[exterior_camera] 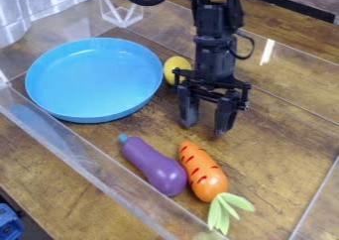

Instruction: Move the carrot to the right side

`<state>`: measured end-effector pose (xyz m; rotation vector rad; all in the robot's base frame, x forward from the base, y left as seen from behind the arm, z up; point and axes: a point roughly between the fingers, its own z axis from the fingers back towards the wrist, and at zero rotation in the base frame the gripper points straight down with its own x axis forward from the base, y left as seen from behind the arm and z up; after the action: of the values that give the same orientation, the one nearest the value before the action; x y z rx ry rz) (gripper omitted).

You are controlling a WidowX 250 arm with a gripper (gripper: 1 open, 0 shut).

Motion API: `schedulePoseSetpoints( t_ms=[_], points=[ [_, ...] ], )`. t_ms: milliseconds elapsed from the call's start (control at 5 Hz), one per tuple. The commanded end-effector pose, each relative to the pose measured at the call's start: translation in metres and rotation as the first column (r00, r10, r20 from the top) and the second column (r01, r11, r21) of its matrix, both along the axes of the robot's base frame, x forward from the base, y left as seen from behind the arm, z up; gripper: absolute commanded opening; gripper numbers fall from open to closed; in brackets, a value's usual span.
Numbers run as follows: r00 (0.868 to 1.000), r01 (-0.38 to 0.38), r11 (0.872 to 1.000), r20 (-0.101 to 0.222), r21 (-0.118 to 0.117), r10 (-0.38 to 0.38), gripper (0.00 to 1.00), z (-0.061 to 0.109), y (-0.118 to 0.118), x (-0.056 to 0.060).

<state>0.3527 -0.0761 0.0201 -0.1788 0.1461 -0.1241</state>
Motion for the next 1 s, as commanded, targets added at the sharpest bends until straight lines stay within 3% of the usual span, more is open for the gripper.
schedulePoseSetpoints(
  t_ms=[0, 800],
  points=[
    [0.997, 0.071, 0.997, 0.024, -0.002, -0.071, 0.0, -0.0055, -0.0144, -0.0021],
    [0.995, 0.099, 0.995, 0.032, -0.002, -0.099, 0.0, -0.0073, -0.0195, -0.0118]
  ],
)
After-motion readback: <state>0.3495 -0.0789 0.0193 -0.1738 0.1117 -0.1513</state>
